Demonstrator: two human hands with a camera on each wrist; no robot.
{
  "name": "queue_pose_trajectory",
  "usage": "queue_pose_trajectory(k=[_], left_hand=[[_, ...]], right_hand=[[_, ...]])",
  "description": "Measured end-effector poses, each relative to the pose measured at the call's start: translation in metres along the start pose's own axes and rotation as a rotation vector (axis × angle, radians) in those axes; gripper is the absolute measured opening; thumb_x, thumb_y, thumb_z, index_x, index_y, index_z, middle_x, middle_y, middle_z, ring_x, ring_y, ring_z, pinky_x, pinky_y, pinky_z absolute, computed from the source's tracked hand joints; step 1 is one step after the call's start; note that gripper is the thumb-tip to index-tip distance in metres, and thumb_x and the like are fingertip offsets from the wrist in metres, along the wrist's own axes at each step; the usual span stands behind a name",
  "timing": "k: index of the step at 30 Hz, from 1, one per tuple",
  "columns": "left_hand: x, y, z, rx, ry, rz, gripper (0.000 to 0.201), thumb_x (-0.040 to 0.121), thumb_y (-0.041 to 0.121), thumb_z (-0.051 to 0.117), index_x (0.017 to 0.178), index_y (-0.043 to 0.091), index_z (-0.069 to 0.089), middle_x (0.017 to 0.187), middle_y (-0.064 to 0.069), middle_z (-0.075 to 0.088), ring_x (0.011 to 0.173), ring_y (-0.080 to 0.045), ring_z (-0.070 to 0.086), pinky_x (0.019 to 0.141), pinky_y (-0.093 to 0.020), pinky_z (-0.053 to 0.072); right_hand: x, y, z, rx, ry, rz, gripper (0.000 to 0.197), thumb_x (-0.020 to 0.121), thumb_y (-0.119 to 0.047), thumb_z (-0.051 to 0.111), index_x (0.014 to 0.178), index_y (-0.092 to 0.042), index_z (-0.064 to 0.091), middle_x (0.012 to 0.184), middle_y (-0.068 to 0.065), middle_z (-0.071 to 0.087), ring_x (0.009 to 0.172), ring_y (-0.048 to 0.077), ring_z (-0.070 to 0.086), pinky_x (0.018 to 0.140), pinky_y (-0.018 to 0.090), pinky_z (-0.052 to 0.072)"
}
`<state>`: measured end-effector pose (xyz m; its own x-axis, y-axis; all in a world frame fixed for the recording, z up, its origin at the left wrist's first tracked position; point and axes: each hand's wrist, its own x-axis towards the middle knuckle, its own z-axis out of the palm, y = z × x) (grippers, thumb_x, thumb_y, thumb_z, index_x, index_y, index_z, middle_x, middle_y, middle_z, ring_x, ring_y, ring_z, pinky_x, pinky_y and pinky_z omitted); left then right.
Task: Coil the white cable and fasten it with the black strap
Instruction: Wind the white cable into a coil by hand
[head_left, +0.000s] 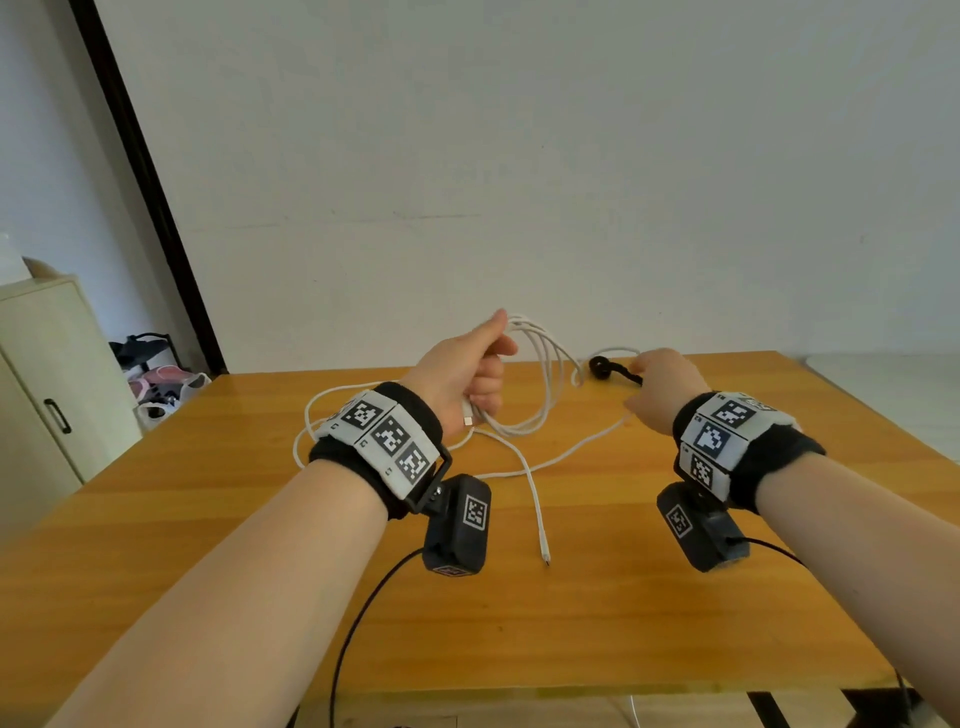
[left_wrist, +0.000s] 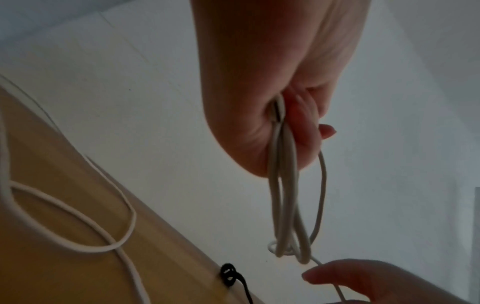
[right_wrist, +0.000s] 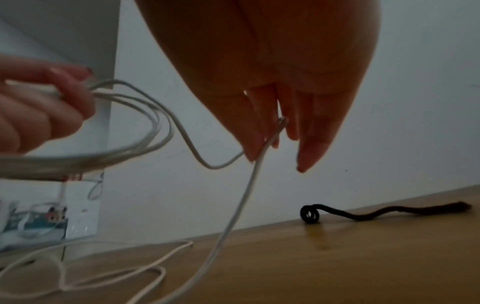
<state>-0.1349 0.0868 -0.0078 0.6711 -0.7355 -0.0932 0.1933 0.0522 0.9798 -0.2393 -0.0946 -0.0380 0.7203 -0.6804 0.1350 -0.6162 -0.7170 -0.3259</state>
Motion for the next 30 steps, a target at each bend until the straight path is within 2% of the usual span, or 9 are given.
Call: queue_pose_trajectory(k=[4, 7, 9, 10, 12, 15, 20, 23, 30], left_hand=[[0.000, 0.004, 0.003, -0.171, -0.040, -0.039, 0.047, 0.096, 0.048, 0.039, 0.067, 0.014, 0.052, 0.040, 0.008, 0.027, 0.029, -0.005, 0.021, 0.036, -0.015, 0.020], [0.000, 0.005, 0.007, -0.179, -0.057, -0.040, 0.045, 0.097, 0.045, 0.038, 0.067, 0.014, 0.050, 0.041, 0.008, 0.027, 0.029, -0.005, 0.022, 0.035, -0.015, 0.021], [-0.001, 0.006, 0.009, -0.192, -0.066, -0.036, 0.045, 0.097, 0.045, 0.039, 0.066, 0.015, 0.049, 0.041, 0.008, 0.027, 0.029, -0.005, 0.022, 0.036, -0.015, 0.021], [-0.001, 0.006, 0.010, -0.210, -0.072, -0.036, 0.045, 0.097, 0.045, 0.039, 0.066, 0.015, 0.049, 0.041, 0.008, 0.027, 0.029, -0.005, 0.022, 0.036, -0.015, 0.021], [-0.002, 0.008, 0.009, -0.262, -0.088, -0.038, 0.046, 0.097, 0.046, 0.038, 0.064, 0.015, 0.048, 0.041, 0.008, 0.026, 0.029, -0.005, 0.021, 0.036, -0.015, 0.020], [-0.003, 0.011, 0.004, -0.317, -0.097, -0.051, 0.047, 0.096, 0.047, 0.039, 0.061, 0.016, 0.047, 0.042, 0.008, 0.025, 0.030, -0.005, 0.020, 0.037, -0.016, 0.019], [-0.004, 0.010, 0.004, -0.317, -0.089, -0.055, 0.048, 0.095, 0.048, 0.041, 0.059, 0.017, 0.044, 0.042, 0.008, 0.024, 0.029, -0.006, 0.020, 0.036, -0.016, 0.019], [-0.005, 0.011, 0.006, -0.298, -0.081, -0.040, 0.045, 0.093, 0.044, 0.049, 0.057, 0.018, 0.041, 0.042, 0.008, 0.024, 0.030, -0.006, 0.020, 0.036, -0.016, 0.020], [-0.007, 0.008, 0.010, 0.042, -0.072, -0.044, 0.047, 0.095, 0.033, 0.048, 0.053, 0.021, 0.032, 0.041, 0.009, 0.022, 0.032, -0.006, 0.018, 0.036, -0.016, 0.020]], right_hand=[[-0.005, 0.002, 0.008, -0.059, 0.131, -0.080, 0.059, 0.082, 0.003, 0.054, 0.137, -0.015, 0.040, 0.153, 0.007, 0.018, 0.136, 0.030, 0.028, 0.103, 0.039, 0.040], [-0.009, -0.006, 0.008, -0.151, 0.196, -0.327, 0.062, 0.086, -0.006, 0.055, 0.142, -0.023, 0.035, 0.155, -0.003, 0.023, 0.147, 0.019, 0.009, 0.119, 0.039, 0.013], [-0.008, -0.013, 0.009, -0.122, 0.172, -0.406, 0.031, 0.091, -0.021, 0.054, 0.122, -0.026, 0.051, 0.147, -0.001, 0.041, 0.146, 0.017, 0.016, 0.120, 0.037, 0.011], [-0.009, -0.017, 0.009, -0.057, 0.162, -0.402, 0.011, 0.094, -0.024, 0.050, 0.103, -0.026, 0.054, 0.137, 0.002, 0.052, 0.143, 0.018, 0.025, 0.118, 0.037, 0.018], [-0.010, -0.021, 0.008, 0.145, 0.157, -0.385, 0.015, 0.097, -0.023, 0.044, 0.088, -0.017, 0.054, 0.104, 0.007, 0.064, 0.117, 0.025, 0.053, 0.094, 0.034, 0.042], [-0.011, -0.022, 0.005, 0.476, 0.139, -0.268, 0.026, 0.099, -0.022, 0.038, 0.103, -0.004, 0.056, 0.082, 0.002, 0.060, 0.058, 0.015, 0.047, 0.053, 0.024, 0.035], [-0.006, -0.027, 0.003, 0.864, 0.157, -0.128, 0.023, 0.099, -0.028, 0.040, 0.105, -0.008, 0.048, 0.065, 0.004, 0.064, 0.071, 0.028, 0.065, 0.086, 0.046, 0.053], [-0.004, -0.028, 0.002, 0.898, 0.136, -0.015, 0.029, 0.095, -0.034, 0.048, 0.104, -0.006, 0.050, 0.065, 0.004, 0.055, 0.053, 0.018, 0.055, 0.078, 0.045, 0.058], [-0.004, -0.027, 0.000, 0.767, 0.221, 0.043, 0.037, 0.090, -0.039, 0.054, 0.068, -0.010, 0.048, 0.060, 0.002, 0.055, 0.049, 0.017, 0.050, 0.058, 0.030, 0.048]])
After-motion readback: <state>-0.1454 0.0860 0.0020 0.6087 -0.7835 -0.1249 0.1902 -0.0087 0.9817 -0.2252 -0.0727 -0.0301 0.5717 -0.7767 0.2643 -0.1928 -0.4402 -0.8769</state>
